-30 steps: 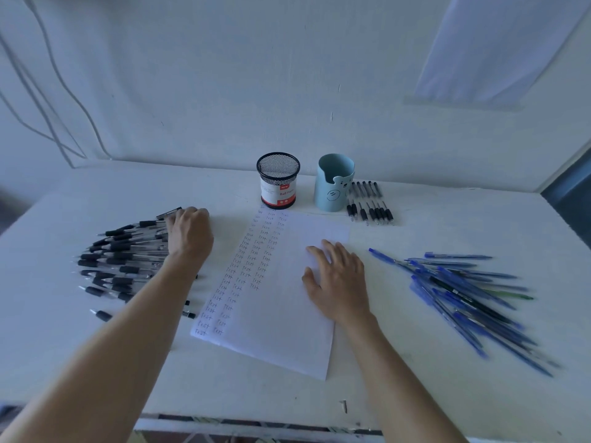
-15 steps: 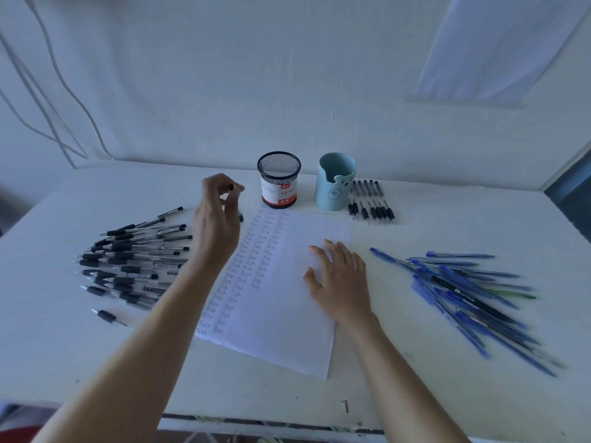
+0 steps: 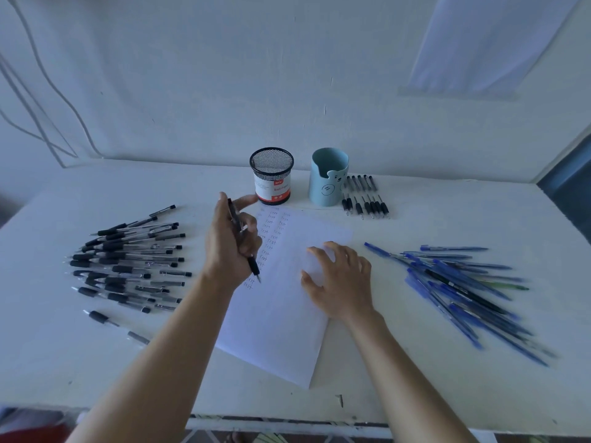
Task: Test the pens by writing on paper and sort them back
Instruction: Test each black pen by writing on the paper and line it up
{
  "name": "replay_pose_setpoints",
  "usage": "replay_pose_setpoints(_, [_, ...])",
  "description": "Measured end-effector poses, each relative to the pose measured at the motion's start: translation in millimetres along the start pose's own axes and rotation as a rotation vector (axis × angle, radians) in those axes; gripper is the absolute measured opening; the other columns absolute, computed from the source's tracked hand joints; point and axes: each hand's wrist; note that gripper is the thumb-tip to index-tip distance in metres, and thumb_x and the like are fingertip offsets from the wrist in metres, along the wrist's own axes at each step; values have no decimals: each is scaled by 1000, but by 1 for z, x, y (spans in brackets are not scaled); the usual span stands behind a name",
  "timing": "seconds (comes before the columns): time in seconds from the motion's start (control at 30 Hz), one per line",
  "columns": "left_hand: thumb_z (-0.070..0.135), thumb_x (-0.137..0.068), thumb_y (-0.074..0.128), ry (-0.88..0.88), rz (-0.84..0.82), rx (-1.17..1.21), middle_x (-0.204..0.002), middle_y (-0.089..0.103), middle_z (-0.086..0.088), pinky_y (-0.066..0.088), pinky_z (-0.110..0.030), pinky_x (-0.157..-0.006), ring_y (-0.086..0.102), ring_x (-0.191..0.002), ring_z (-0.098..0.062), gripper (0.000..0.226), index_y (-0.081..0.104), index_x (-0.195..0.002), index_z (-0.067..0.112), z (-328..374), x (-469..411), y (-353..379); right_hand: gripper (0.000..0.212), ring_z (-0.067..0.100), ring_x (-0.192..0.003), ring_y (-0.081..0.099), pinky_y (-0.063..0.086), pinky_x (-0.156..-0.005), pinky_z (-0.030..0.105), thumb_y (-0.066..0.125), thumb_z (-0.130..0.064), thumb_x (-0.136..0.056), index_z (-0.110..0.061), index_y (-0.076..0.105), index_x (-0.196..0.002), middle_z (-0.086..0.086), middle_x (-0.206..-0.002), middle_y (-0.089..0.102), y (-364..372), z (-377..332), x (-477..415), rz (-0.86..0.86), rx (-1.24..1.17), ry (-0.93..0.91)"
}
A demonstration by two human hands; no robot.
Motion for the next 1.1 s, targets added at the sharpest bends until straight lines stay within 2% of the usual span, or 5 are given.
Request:
replay_pose_setpoints(0.3, [30,-92,38,-49,99,98,-48,42,4,20,-15,-37,17,-34,-11,35,66,-82,12,-13,-2,5,70,26,-130,41,31,-102,46,25,-68,-80,-34,53,-134,0,-142,46,-2,17,15,49,27,41])
replay_pose_setpoints(0.6, [-1,-97,41,12,123,-35,-116,67,-6,38,-17,-46,57,-60,-10,34,66,-118,10,-30,-1,-3,65,31,-142,32,27,-106,46,26,-63,-85,-31,49,-136,8,-151,41,-1,23,16,55,33,52])
replay_pose_setpoints(0.7, [26,-101,36,-18,30,19,-103,68,-5,48,-24,-67,62,-76,-16,41,67,-121,10,-34,1,-16,64,31,-143,31,25,-109,48,27,-62,-85,-30,48,-136,9,-152,40,-2,21,16,47,30,55])
replay_pose_setpoints(0.83, [50,-107,25,15,14,-204,-73,59,-9,47,-25,-48,59,-55,-18,67,70,-99,1,-39,5,-17,61,29,-149,18,13,-118,50,30,-59,-88,-32,40,-142,9,-160,27,-5,22,17,-6,10,64])
replay_pose_setpoints(1.1, [52,-102,32,84,12,-458,-71,66,-15,48,-26,-42,65,-47,-25,67,66,-77,0,-38,7,-28,56,26,-151,15,10,-119,49,40,-58,-94,-33,37,-144,6,-162,24,-6,21,18,-9,3,64])
Point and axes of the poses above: each hand's wrist, its own x-axis away from the middle knuckle, its own y-axis out of the palm, z = x × y
